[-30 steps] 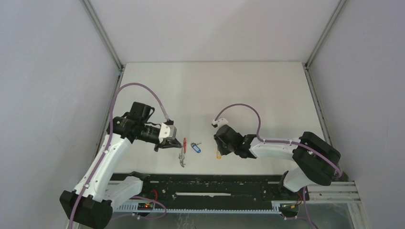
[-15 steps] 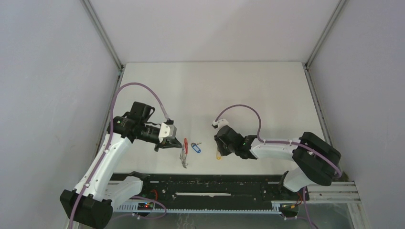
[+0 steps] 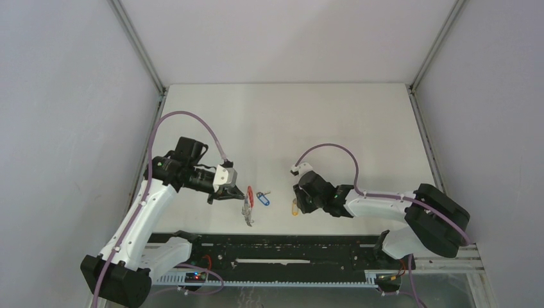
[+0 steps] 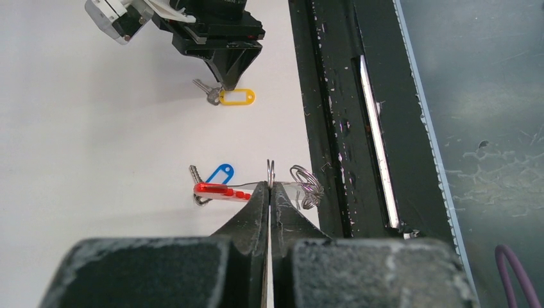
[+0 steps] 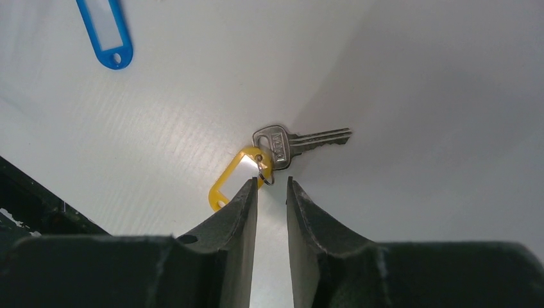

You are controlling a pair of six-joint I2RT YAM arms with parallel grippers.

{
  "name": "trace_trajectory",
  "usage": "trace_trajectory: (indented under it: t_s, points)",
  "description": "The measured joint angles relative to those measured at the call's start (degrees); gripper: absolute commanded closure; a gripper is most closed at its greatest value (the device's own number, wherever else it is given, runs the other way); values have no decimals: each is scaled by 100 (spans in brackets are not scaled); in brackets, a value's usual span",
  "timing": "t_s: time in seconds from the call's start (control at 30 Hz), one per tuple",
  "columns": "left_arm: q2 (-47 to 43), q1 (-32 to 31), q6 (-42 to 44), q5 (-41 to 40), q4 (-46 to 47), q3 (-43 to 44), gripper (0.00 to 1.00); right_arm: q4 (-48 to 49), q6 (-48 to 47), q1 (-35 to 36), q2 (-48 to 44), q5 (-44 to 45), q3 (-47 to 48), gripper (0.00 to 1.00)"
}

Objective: Put the keys on the keyring

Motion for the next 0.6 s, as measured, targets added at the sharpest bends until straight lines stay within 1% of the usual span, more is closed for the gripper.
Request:
trace_trajectory:
  t_s: [0.3,0.47,0.53,0.6]
  points:
    - [26,0,2,0,-2,0,100,127,-2,-13,87,-173,-2,71]
    - [35,0,2,2,-2,0,100,205,-7,-44,142,-221,-2,76]
    - [35,0,4,2,-4,0,100,262,-13,-63,162,-238,-2,80]
    - [35,0,4,0,-4,0,100,337,-22,-72,188,-251,-2,86]
